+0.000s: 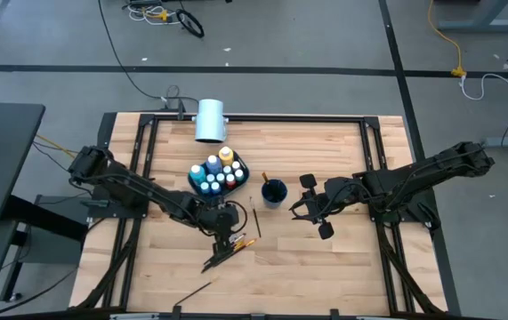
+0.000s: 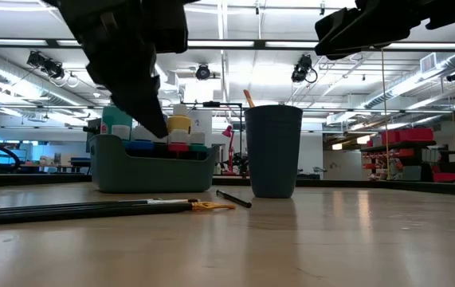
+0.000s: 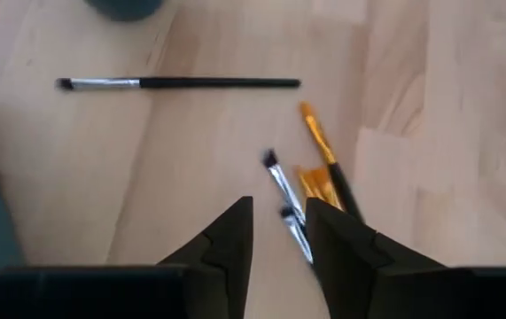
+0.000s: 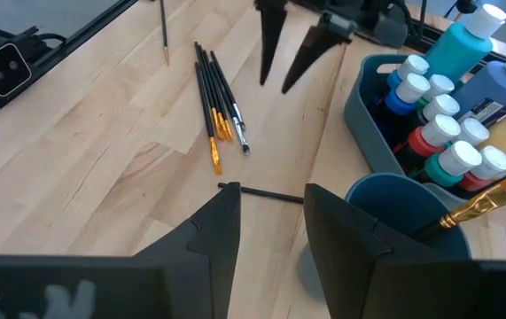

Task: Pick & Place Paint Supplies
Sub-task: Put the silver paint brush into the blue cup

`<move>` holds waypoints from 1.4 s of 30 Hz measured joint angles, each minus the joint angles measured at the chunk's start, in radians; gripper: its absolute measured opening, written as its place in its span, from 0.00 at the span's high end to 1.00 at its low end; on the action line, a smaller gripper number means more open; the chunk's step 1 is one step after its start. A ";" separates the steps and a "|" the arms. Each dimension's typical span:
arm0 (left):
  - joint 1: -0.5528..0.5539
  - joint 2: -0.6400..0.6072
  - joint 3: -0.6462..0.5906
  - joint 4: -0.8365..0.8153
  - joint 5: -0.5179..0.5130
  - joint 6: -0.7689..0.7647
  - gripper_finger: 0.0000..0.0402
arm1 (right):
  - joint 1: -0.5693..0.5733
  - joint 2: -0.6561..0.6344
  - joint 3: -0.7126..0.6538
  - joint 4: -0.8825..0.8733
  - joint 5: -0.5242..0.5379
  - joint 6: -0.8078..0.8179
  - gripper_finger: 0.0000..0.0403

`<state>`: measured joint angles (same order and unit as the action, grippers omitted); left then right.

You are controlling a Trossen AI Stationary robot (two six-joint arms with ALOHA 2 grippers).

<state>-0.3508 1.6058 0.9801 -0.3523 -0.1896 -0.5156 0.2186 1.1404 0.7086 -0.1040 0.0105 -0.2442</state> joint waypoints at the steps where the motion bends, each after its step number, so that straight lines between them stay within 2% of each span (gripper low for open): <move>1: -0.001 0.000 -0.018 0.038 -0.003 0.004 0.72 | 0.000 0.000 0.000 0.000 0.000 0.000 0.68; 8: -0.004 0.000 -0.166 0.320 0.000 0.014 0.72 | 0.000 0.000 0.000 0.000 0.000 0.000 0.68; 13: -0.016 0.000 -0.237 0.406 -0.012 0.015 0.72 | 0.000 0.000 0.000 0.000 0.000 0.000 0.68; 17: -0.037 0.006 -0.247 0.477 -0.048 0.058 0.72 | 0.000 0.000 0.000 0.000 0.000 0.000 0.68; 22: -0.067 0.083 -0.225 0.539 -0.085 0.093 0.72 | 0.000 0.001 -0.001 0.005 0.000 0.000 0.68; 28: -0.082 0.137 -0.211 0.524 -0.177 0.107 0.72 | 0.000 0.003 -0.001 0.017 -0.001 0.003 0.68; 36: -0.084 0.143 -0.211 0.474 -0.147 0.033 0.72 | 0.000 0.004 -0.001 0.015 -0.001 0.024 0.68; 42: -0.086 0.147 -0.211 0.438 -0.165 0.048 0.72 | 0.000 0.004 -0.001 0.015 -0.001 0.024 0.68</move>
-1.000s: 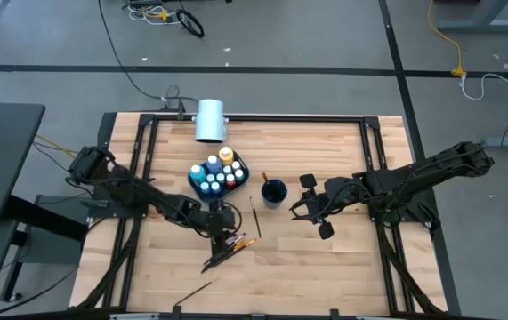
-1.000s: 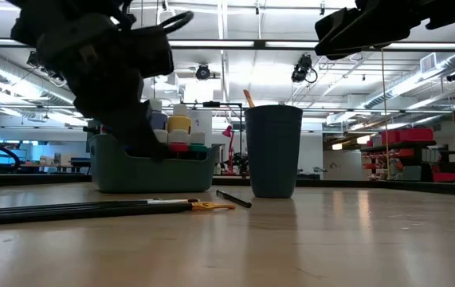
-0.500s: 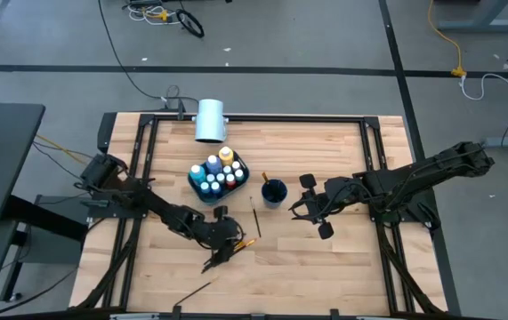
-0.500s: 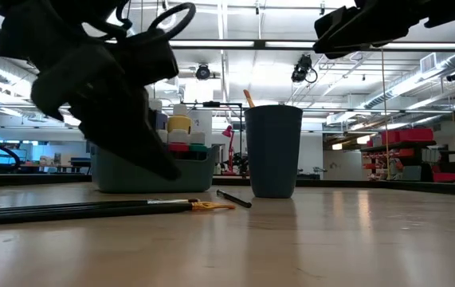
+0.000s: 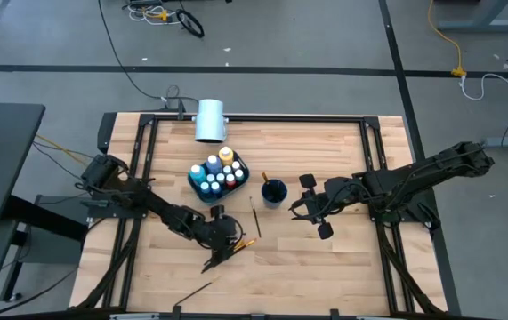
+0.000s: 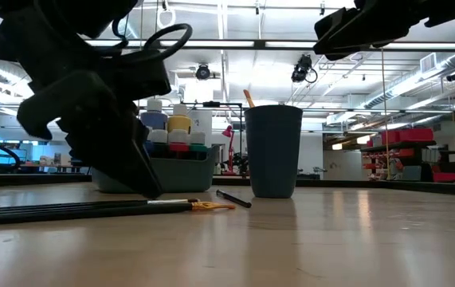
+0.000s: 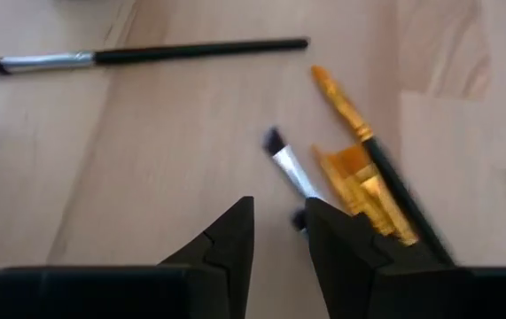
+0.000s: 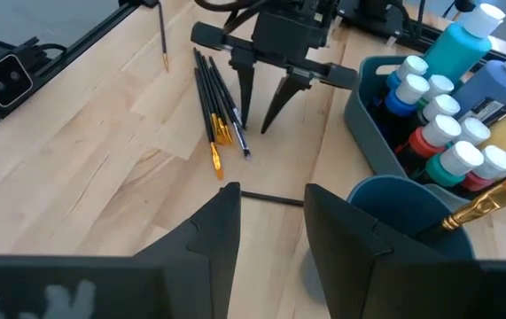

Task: Pick & Place Paint Supplies
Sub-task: Put the silver paint brush into the blue cup

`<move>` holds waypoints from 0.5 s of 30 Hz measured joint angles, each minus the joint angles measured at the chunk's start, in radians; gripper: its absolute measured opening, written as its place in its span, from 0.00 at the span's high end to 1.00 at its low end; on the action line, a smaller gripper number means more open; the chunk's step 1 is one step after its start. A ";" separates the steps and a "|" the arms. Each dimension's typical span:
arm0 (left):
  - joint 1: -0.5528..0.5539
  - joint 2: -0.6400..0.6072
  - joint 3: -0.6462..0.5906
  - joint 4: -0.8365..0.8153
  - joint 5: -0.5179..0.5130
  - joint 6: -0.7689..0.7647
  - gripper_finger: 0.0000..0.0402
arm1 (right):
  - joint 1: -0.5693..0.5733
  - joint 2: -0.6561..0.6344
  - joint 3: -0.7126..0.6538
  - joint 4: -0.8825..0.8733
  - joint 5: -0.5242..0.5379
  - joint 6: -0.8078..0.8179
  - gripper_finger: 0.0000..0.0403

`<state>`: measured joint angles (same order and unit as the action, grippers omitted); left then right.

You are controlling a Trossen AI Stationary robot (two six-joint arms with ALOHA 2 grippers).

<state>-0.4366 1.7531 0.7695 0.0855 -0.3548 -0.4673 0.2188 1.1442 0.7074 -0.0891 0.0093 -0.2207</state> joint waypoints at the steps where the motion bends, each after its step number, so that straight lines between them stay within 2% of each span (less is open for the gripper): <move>1: 0.000 0.000 0.000 -0.009 -0.009 -0.001 0.72 | 0.000 0.000 0.000 0.000 0.000 0.000 0.68; 15: 0.000 0.000 0.000 -0.043 -0.064 -0.007 0.72 | 0.000 0.000 0.000 0.000 0.000 0.003 0.68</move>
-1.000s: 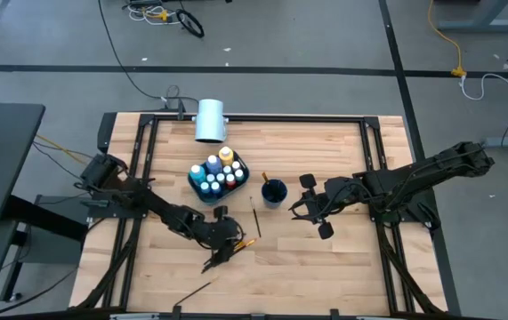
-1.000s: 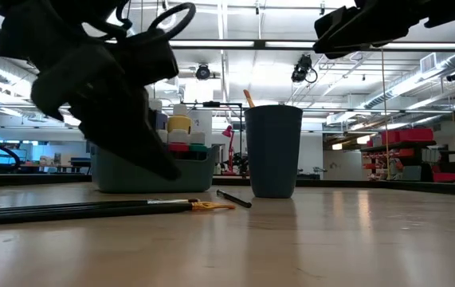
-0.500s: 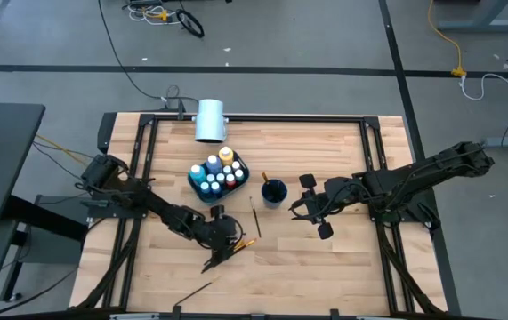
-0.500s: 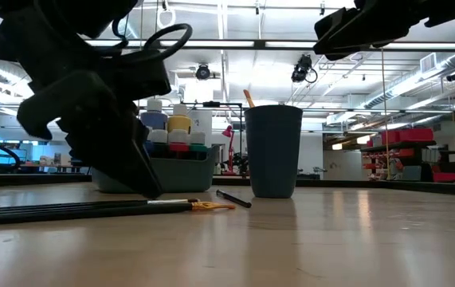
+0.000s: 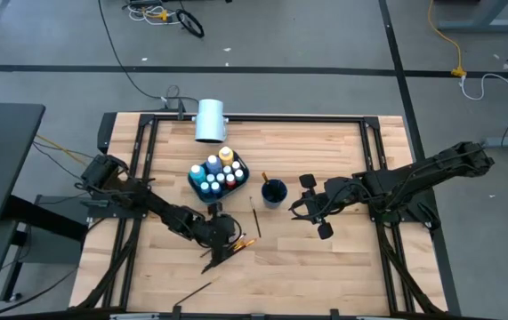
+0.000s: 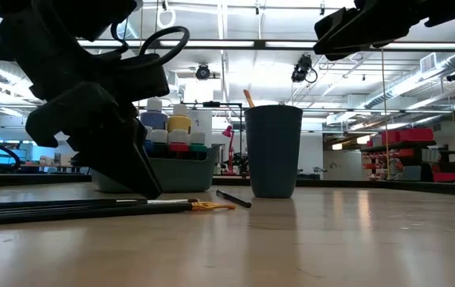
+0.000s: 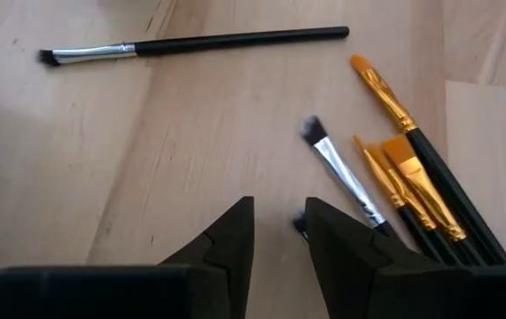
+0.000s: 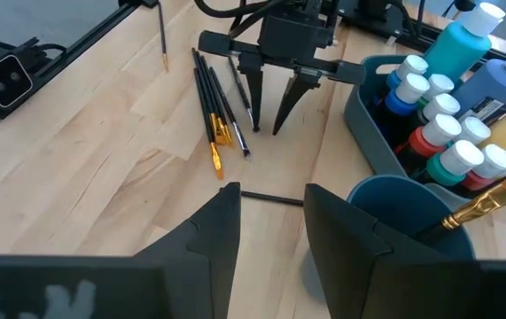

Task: Pick & Place Paint Supplies
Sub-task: Put the silver paint brush into the blue cup

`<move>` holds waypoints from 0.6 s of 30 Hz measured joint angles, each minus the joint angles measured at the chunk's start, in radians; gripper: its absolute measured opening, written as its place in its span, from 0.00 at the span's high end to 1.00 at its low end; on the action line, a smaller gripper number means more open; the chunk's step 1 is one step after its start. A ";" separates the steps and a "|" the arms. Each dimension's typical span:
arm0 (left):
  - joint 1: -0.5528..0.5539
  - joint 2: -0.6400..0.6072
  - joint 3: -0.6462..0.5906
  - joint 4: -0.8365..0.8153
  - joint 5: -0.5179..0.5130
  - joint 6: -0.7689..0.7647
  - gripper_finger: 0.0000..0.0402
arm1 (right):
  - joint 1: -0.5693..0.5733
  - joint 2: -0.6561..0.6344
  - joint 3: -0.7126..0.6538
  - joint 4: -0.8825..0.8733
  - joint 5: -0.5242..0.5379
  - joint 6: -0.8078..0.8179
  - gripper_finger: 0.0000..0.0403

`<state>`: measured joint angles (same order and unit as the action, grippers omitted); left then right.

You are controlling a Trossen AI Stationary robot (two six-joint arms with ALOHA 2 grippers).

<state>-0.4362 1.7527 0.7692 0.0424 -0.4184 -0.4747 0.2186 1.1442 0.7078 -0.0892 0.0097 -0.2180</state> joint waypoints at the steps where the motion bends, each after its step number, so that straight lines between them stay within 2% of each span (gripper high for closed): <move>1: 0.000 0.000 0.000 0.001 0.000 0.000 0.72 | 0.000 0.000 0.000 0.000 0.000 0.000 0.68; 12: 0.000 0.000 0.059 -0.006 -0.002 -0.001 0.72 | 0.000 0.000 0.000 0.000 0.000 0.000 0.68; 18: -0.001 0.000 0.061 -0.096 0.037 -0.120 0.72 | 0.000 0.000 0.000 0.000 0.000 0.000 0.68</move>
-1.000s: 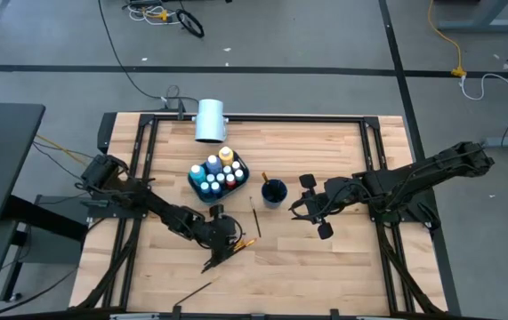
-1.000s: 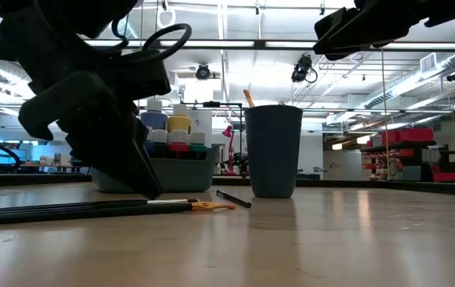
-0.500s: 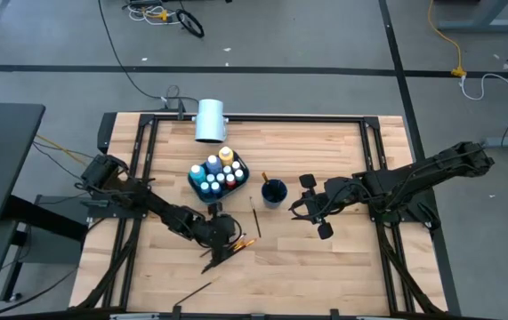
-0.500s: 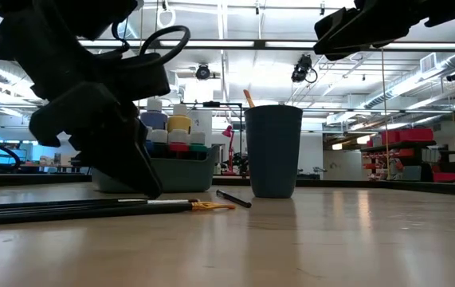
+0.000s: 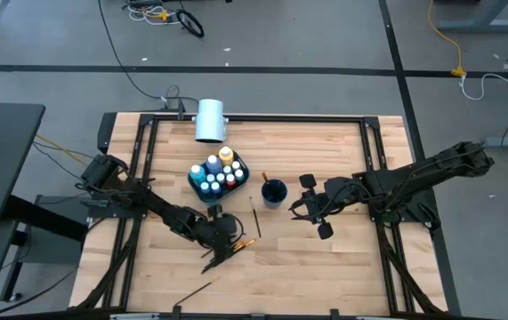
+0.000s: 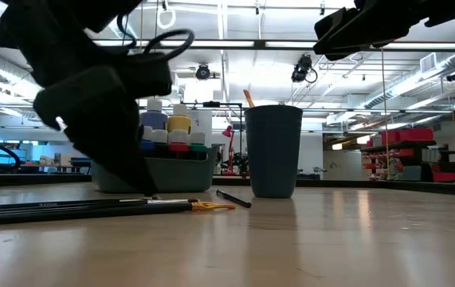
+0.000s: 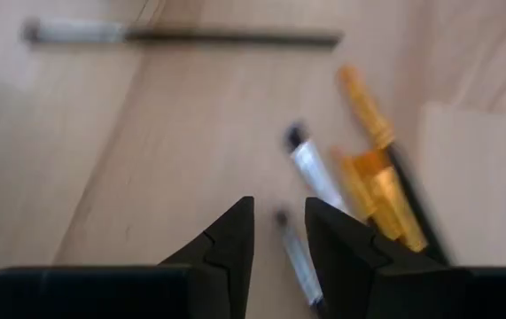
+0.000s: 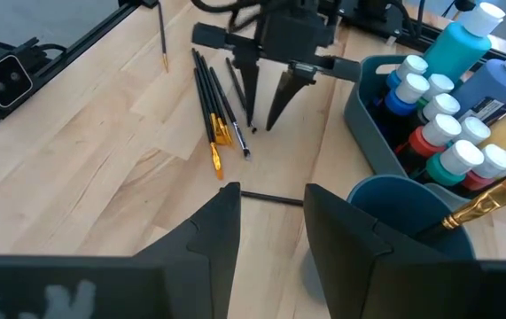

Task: Pick & Place Paint Supplies
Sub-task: Put the silver paint brush into the blue cup

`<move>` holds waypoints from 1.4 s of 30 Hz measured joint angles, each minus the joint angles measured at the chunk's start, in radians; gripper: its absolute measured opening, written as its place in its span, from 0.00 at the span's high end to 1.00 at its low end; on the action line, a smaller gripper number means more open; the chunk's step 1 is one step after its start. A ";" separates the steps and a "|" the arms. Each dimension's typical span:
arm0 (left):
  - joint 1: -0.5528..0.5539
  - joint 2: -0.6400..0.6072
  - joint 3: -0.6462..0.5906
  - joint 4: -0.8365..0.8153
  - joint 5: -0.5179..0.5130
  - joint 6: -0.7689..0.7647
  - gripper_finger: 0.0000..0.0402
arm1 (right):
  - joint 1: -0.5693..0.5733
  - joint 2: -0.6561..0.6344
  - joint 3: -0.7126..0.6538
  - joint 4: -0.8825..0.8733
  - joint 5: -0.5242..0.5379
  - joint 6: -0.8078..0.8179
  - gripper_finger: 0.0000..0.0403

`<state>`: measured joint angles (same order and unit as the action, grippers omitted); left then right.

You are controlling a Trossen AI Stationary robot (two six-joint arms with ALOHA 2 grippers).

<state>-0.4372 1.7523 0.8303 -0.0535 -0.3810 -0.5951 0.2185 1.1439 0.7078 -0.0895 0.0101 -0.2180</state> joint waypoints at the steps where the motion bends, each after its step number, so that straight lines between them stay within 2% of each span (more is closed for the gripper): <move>1: 0.000 0.000 0.000 -0.025 0.000 -0.022 0.72 | 0.000 0.000 0.000 0.000 0.000 0.000 0.68; 17: 0.000 0.000 -0.001 -0.049 0.010 -0.109 0.72 | 0.000 0.000 0.000 0.000 0.000 0.000 0.68; 20: 0.000 0.000 -0.002 -0.048 0.018 -0.112 0.77 | 0.000 0.000 0.000 0.000 0.000 0.000 0.68; 27: 0.000 -0.002 -0.002 -0.041 0.010 -0.155 0.98 | 0.000 0.000 0.000 0.000 0.000 0.000 0.68; 35: 0.000 -0.002 -0.002 -0.044 -0.049 -0.180 0.99 | 0.000 0.000 0.001 0.000 0.000 0.000 0.68; 42: 0.000 -0.002 -0.002 -0.007 -0.031 -0.174 0.99 | 0.000 0.000 0.001 0.000 0.000 0.000 0.68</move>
<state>-0.4370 1.7508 0.8288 -0.0601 -0.4123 -0.7692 0.2184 1.1435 0.7086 -0.0895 0.0101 -0.2177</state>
